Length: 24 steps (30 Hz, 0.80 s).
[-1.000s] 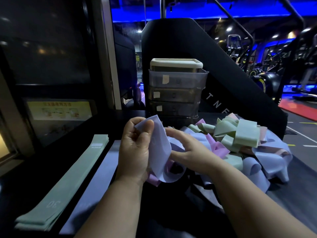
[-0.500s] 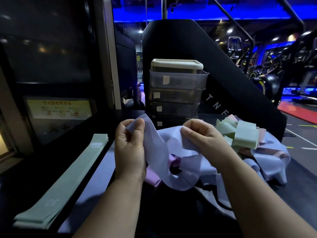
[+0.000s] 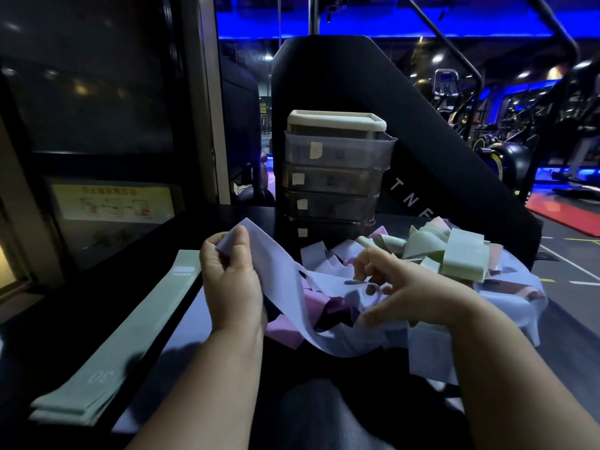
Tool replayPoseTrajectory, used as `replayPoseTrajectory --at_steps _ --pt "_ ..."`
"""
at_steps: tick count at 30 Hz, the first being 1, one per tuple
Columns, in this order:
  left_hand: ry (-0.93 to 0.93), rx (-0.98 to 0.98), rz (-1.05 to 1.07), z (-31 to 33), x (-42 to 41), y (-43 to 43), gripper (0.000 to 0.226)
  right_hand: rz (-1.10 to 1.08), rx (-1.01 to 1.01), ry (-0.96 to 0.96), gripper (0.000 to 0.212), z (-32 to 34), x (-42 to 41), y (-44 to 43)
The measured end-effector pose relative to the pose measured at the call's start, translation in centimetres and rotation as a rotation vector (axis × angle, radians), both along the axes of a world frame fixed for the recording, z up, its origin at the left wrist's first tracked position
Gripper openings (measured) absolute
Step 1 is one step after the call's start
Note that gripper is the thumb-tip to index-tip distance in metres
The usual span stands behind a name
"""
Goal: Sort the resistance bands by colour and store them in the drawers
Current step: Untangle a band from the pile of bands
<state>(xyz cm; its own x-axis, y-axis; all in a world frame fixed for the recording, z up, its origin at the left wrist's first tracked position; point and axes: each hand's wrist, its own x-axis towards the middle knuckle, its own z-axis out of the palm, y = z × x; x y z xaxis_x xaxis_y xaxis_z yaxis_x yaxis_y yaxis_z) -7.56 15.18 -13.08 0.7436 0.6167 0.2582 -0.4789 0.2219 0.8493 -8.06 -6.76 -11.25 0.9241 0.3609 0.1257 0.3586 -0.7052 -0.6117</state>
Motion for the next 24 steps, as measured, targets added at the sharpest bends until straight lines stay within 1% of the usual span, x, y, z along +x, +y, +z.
replayPoseTrajectory --at_steps 3,5,8,10,11,14,16,17,19,21,22,24 --pt "-0.014 -0.005 0.028 0.1 0.2 0.1 0.016 0.009 -0.16 -0.044 0.051 -0.1 -0.2 -0.1" --pt "-0.014 0.006 0.05 0.1 0.3 0.3 0.016 -0.005 -0.236 -0.128 0.044 -0.6 0.0 0.0" --pt "-0.009 0.024 0.061 0.0 0.5 0.4 0.017 -0.045 -0.31 -0.263 0.04 -0.9 0.3 0.5" --pt "-0.005 0.036 0.063 -0.1 0.6 0.4 0.017 -0.061 -0.358 -0.302 0.042 -0.9 0.3 0.9" --pt "-0.003 0.044 0.065 -0.1 0.6 0.4 0.017 -0.071 -0.382 -0.3 0.042 -1.0 0.4 1.1" --pt "0.009 0.063 0.075 -0.3 0.9 0.5 0.018 -0.091 -0.36 -0.26 0.028 -1.4 0.3 1.5" --pt "0.018 0.075 0.082 -0.3 0.9 0.5 0.018 -0.076 -0.36 -0.176 0.046 -1.4 0.0 1.7" --pt "0.024 0.08 0.084 -0.3 0.9 0.4 0.019 -0.047 -0.379 -0.141 0.049 -1.2 -0.1 1.7" --pt "0.031 0.091 0.082 -0.3 0.9 0.3 0.019 0.011 -0.378 -0.06 0.043 -1.2 -0.1 1.7" --pt "0.038 0.109 0.084 -0.3 0.9 0.3 0.02 0.024 -0.355 -0.006 0.044 -1.2 0.0 1.4" --pt "0.037 0.115 0.085 -0.3 1.0 0.3 0.02 0.019 -0.366 -0.019 0.041 -1.3 0.2 1.3" --pt "0.032 0.117 0.085 -0.4 1.1 0.3 0.019 0.005 -0.392 -0.072 0.028 -1.6 0.4 1.3"
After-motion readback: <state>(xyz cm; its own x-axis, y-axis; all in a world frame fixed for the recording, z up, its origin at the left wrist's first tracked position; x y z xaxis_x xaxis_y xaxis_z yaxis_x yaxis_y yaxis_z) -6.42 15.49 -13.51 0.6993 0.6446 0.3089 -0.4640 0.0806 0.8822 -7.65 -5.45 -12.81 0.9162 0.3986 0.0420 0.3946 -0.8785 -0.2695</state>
